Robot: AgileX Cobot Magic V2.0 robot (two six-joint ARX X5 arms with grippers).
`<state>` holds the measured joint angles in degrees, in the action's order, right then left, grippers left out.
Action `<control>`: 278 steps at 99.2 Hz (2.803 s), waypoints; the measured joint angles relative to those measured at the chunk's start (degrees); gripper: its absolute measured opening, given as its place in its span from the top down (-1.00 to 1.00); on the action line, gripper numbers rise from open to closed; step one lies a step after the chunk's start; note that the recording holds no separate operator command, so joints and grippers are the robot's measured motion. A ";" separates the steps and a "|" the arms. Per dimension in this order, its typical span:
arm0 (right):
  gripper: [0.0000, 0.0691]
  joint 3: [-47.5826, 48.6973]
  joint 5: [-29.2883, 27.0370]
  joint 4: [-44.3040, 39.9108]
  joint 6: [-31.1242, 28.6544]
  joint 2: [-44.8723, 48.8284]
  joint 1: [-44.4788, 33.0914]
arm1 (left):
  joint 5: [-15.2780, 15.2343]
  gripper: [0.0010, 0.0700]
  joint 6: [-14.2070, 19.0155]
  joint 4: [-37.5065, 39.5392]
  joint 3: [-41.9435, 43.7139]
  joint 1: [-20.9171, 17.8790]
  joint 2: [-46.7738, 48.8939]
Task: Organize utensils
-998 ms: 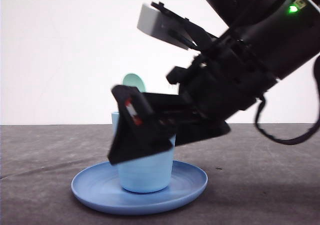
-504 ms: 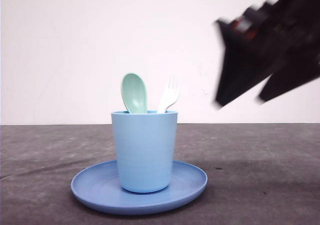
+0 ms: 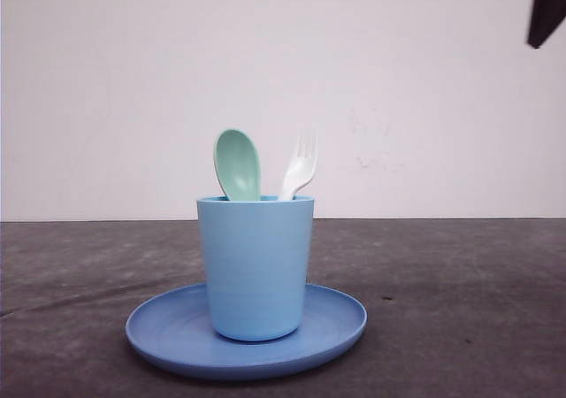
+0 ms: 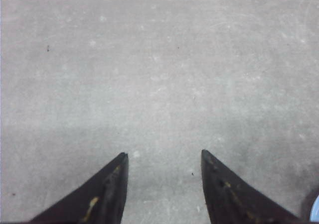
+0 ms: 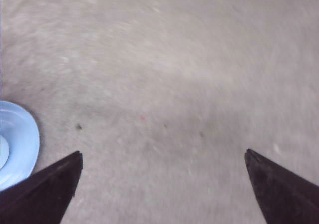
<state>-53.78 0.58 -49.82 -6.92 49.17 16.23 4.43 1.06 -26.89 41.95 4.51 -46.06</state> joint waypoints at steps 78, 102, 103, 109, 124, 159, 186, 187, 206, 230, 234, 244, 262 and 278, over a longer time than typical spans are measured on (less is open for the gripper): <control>0.78 0.02 3.72 -2.19 1.01 0.70 -9.07 | 0.00 0.96 0.02 -1.03 0.00 0.00 0.00; 0.98 0.02 3.76 -2.43 1.09 0.68 -9.07 | 0.00 0.98 0.02 -1.07 0.00 0.00 0.00; 0.98 0.02 3.76 -2.40 1.09 0.68 -9.07 | 0.00 0.98 0.00 -1.07 0.02 0.00 0.00; 0.98 0.02 3.76 -2.36 1.09 0.68 -9.07 | 0.00 0.98 0.00 -1.07 0.00 0.00 0.00; 0.98 0.02 3.78 -2.34 1.09 0.68 -9.07 | 0.00 0.98 0.00 -1.07 0.02 0.00 0.00; 0.98 0.02 3.76 -2.23 1.09 0.68 -9.07 | -3.02 0.98 -1.46 1.75 -6.32 -1.79 13.03; 0.98 0.02 3.78 -0.28 1.09 0.68 -9.07 | -3.02 0.98 -0.42 14.10 -26.60 -3.37 33.77; 0.98 0.02 3.78 -0.20 1.09 0.68 -9.07 | -3.02 0.98 -0.42 14.38 -27.23 -3.37 34.36; 0.98 0.02 3.78 2.12 1.09 0.68 -9.07 | -5.40 0.98 -0.37 18.19 -37.03 -3.37 43.30; 0.98 0.02 3.78 5.81 1.09 0.68 -9.07 | -6.01 0.98 -0.17 16.39 -40.13 -3.37 45.86; 0.98 0.02 3.78 6.36 1.09 0.63 -9.07 | -6.01 0.98 -0.20 16.37 -40.13 -3.37 45.79; 0.98 0.02 3.78 8.09 1.09 0.63 -9.07 | -5.99 0.98 -0.17 16.39 -40.13 -3.37 45.77; 0.98 0.02 3.78 10.75 1.09 0.63 -9.07 | -5.99 0.98 -0.17 16.39 -40.13 -3.37 45.77; 0.98 0.02 3.78 12.83 1.09 0.63 -9.07 | -5.99 0.98 -0.17 16.39 -40.13 -3.37 45.77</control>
<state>-53.76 4.36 -36.99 -5.82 49.80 7.16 -1.56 0.89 -10.50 1.83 1.15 -0.30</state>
